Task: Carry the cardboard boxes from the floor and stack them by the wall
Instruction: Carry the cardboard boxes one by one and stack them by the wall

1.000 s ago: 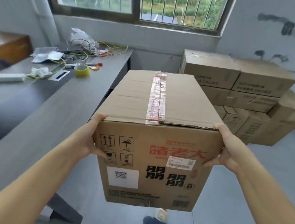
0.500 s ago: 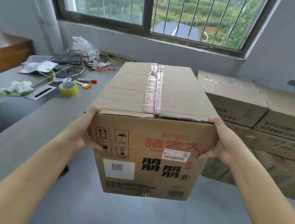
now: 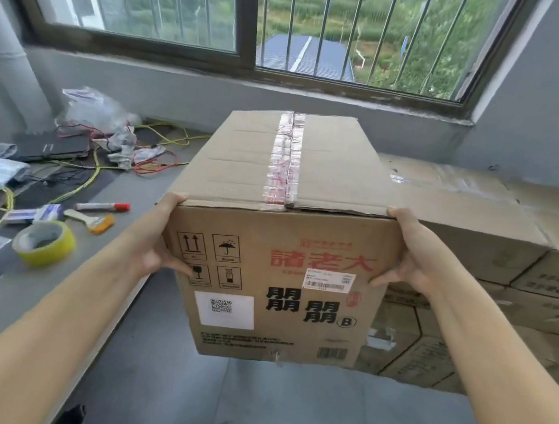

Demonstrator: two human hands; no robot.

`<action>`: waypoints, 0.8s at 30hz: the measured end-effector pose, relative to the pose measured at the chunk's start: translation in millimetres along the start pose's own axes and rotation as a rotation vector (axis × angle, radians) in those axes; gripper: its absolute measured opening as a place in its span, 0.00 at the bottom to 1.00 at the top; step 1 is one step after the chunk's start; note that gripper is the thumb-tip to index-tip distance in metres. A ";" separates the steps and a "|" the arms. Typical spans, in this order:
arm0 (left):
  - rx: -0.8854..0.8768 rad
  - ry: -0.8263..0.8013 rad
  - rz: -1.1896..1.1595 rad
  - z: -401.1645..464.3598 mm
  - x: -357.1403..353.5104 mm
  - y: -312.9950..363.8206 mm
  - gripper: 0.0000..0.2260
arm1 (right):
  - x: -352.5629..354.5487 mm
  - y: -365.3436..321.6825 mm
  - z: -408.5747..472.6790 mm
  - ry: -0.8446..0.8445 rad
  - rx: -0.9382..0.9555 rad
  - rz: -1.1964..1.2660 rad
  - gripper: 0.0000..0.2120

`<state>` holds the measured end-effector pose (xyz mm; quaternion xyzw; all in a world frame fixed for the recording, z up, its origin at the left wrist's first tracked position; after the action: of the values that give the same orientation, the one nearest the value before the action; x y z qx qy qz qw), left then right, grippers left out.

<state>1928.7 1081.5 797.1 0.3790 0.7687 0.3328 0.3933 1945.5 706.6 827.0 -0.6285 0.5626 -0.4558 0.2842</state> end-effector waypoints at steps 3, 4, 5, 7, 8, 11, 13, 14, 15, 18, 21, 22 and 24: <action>-0.003 -0.021 0.022 49.4 -26.0 26.0 0.09 | -6.3 -25.3 43.2 0.035 -0.008 0.017 0.13; -0.003 -0.028 0.031 63.6 -34.1 30.3 0.09 | -6.9 -30.2 56.0 0.045 -0.013 0.021 0.12; -0.001 -0.040 0.038 77.0 -41.7 32.9 0.09 | -6.7 -33.6 68.0 0.053 -0.014 0.027 0.12; 0.004 -0.062 0.040 104.5 -55.7 35.5 0.09 | -5.3 -39.1 93.0 0.060 -0.004 0.033 0.13; 0.008 -0.067 0.041 118.3 -61.5 35.5 0.10 | -4.5 -40.7 105.4 0.061 0.000 0.034 0.14; 0.037 -0.095 0.066 159.0 -80.1 31.9 0.15 | -0.2 -40.6 144.0 0.069 -0.011 0.044 0.15; 0.053 -0.120 0.067 186.4 -91.0 22.8 0.18 | 2.4 -36.1 171.6 0.063 -0.013 0.039 0.14; 0.064 -0.125 0.067 199.6 -94.4 14.6 0.19 | 2.9 -30.9 185.2 0.057 -0.019 0.037 0.14; 0.083 -0.133 0.066 212.2 -97.5 4.0 0.19 | 2.5 -24.2 198.7 0.050 -0.024 0.038 0.14; 0.165 -0.150 0.022 245.5 -108.4 -37.8 0.15 | 0.6 5.6 238.3 0.052 -0.047 0.073 0.12; 0.278 -0.117 0.070 260.6 -114.1 -86.6 0.12 | 6.9 59.9 268.5 0.090 -0.139 0.148 0.09; 0.308 -0.095 0.117 262.8 -114.9 -99.6 0.13 | 11.0 78.9 274.8 0.107 -0.175 0.158 0.12; 0.323 -0.042 0.161 268.4 -117.0 -114.2 0.15 | 20.6 105.7 283.6 0.145 -0.204 0.129 0.17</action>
<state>2169.1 984.0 619.9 0.5043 0.7710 0.2273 0.3156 2150.3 620.8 620.3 -0.5821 0.6643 -0.4213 0.2059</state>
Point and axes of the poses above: each hand's wrist, its own z-axis towards the middle knuckle, its own x-axis out of the back of the hand, y = z × x, the point moved 7 cm from there along z, towards the middle knuckle, and after that the axes turned 15 degrees about -z, right-handed, at the moved point
